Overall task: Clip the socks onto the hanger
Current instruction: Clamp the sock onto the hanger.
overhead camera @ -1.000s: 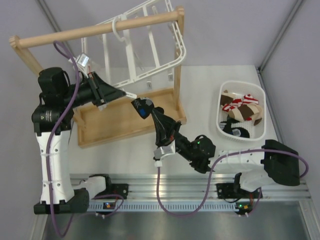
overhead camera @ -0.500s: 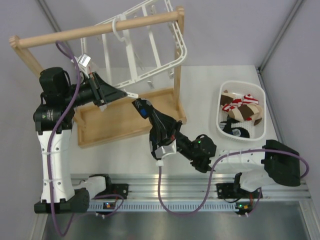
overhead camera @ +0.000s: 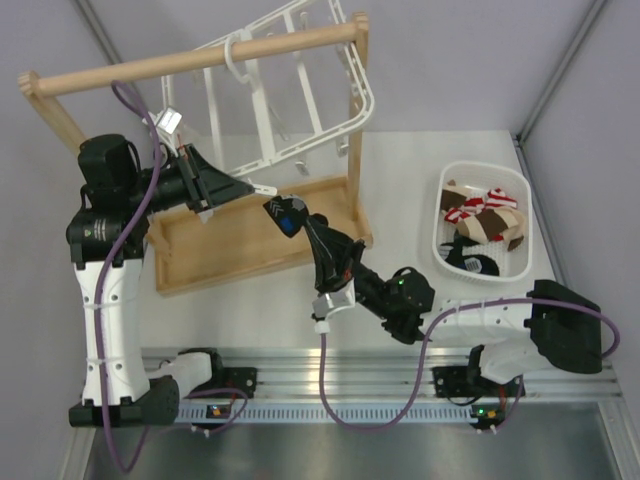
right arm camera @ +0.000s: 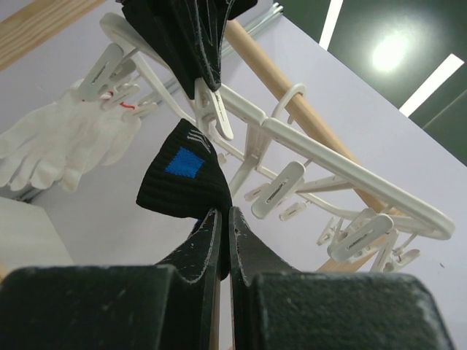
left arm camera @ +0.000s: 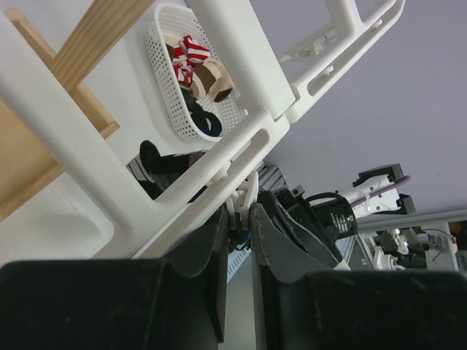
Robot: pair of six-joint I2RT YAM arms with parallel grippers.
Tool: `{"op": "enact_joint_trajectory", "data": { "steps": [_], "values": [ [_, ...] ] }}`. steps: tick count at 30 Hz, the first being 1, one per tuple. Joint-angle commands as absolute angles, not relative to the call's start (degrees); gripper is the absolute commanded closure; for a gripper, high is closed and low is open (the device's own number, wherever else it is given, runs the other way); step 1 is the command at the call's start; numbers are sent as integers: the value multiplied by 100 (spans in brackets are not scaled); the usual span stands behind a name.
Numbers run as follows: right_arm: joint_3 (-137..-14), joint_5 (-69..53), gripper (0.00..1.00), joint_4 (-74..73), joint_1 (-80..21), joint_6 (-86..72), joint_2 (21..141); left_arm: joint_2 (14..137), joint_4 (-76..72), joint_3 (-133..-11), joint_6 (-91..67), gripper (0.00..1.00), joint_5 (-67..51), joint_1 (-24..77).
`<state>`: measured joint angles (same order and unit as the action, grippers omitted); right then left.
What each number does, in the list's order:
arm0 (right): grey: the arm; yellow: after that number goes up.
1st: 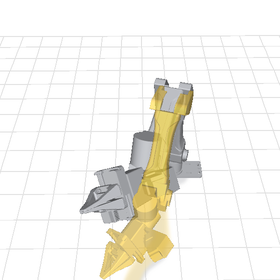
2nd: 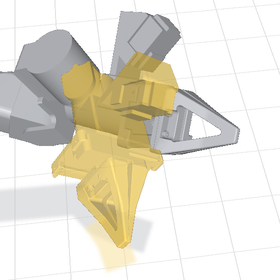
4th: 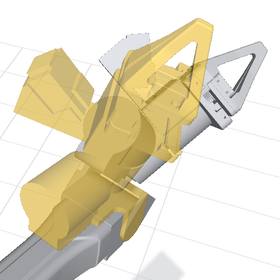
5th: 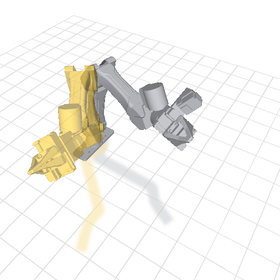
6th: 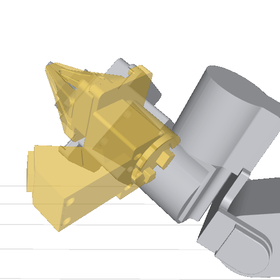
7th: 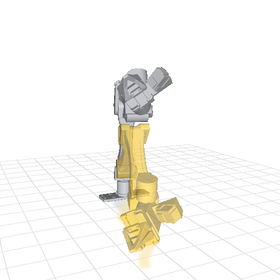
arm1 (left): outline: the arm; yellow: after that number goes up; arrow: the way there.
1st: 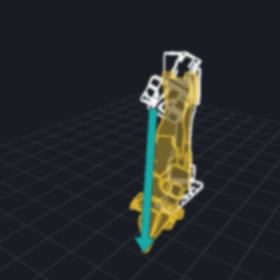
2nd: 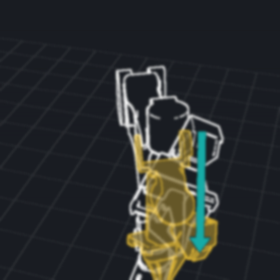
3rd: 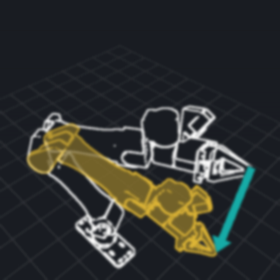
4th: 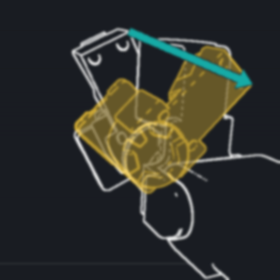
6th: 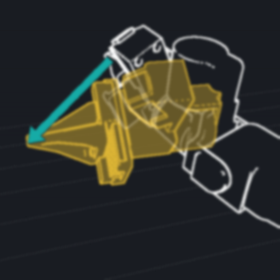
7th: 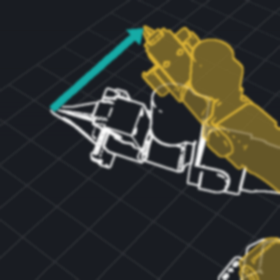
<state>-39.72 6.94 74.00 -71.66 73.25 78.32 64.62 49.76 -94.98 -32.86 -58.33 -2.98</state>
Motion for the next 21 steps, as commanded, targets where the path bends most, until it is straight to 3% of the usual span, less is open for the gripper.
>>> {"op": "enact_joint_trajectory", "data": {
  "steps": [1,21],
  "values": [
    [-4034,501,100,9791,-7075,7181,7673,6460,5001,-9422,-3278,83,-6530,-272],
    [-4263,194,100,9791,-6926,7128,7725,6495,5142,-9360,-3102,84,-6732,-316]
  ]
}}
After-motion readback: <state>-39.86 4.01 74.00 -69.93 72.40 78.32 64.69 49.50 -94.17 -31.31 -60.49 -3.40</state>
